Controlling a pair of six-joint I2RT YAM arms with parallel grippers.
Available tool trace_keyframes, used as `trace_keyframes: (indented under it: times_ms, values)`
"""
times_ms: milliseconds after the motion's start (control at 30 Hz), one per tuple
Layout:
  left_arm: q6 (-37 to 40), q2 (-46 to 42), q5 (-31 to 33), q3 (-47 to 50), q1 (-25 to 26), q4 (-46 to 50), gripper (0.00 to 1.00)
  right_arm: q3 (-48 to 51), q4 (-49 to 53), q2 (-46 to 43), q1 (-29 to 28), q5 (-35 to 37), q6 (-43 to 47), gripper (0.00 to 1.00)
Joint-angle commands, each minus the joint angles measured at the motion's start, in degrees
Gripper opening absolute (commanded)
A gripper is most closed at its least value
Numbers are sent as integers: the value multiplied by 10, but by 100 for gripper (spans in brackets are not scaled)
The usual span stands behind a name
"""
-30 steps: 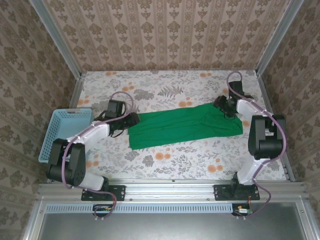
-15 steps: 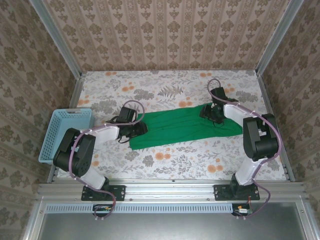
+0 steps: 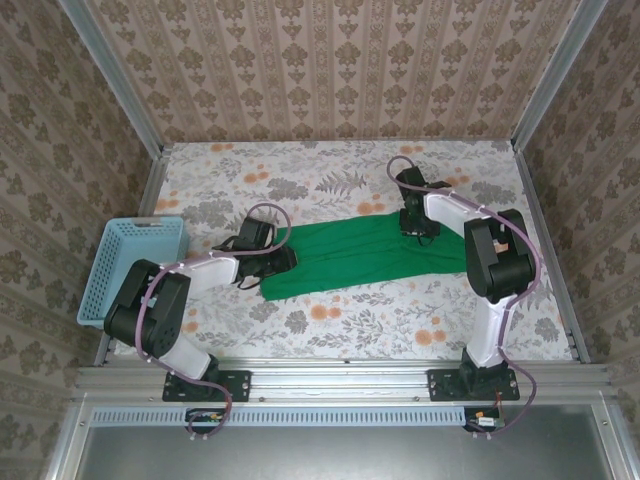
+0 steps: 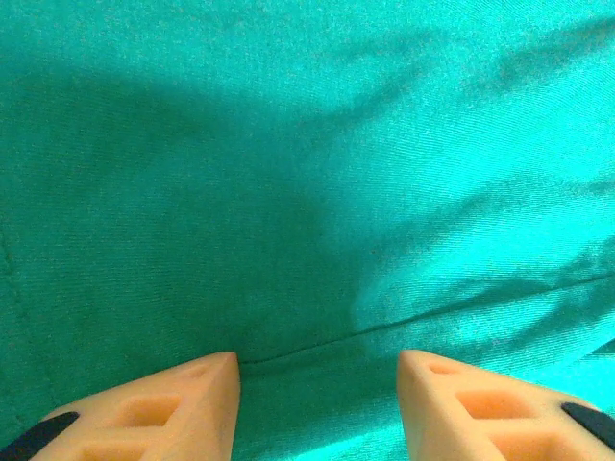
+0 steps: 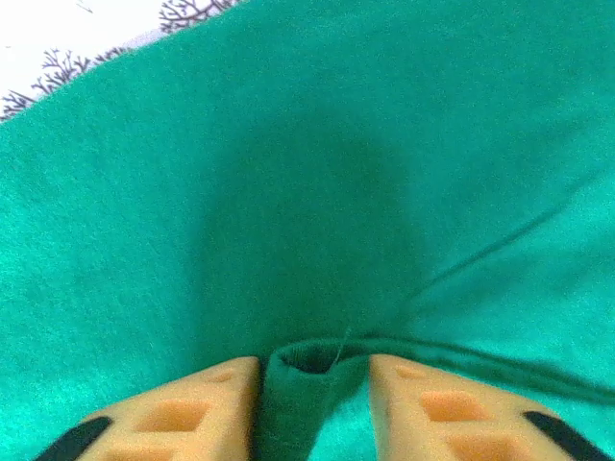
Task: Fold the inside-out t-shirt
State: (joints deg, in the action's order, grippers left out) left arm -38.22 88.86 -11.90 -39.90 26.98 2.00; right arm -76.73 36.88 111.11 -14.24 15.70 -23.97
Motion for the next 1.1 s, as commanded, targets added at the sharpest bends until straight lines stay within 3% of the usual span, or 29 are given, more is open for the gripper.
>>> trace_keyframes:
  times_ms: [0,133,333,500,633,800,1067]
  values:
    - [-8,-15,17,11,2,26,48,20,46,-40,-24,66,0,30]
    - [-7,-17,21,16,-2,26,48,79,36,-91,-41,71,-19,18]
    - [-5,-25,22,20,-5,28,48,174,15,-169,-64,27,-78,15]
    - [-2,-30,25,21,-19,33,48,238,-8,-258,-91,-34,-120,27]
    - [0,-32,26,21,-24,34,48,233,16,-308,-88,-13,-114,45]
    - [3,-36,28,18,-27,37,49,183,7,-285,-45,-21,-83,46]
    - [7,-37,26,18,-31,40,49,112,-42,-112,46,-69,-70,42]
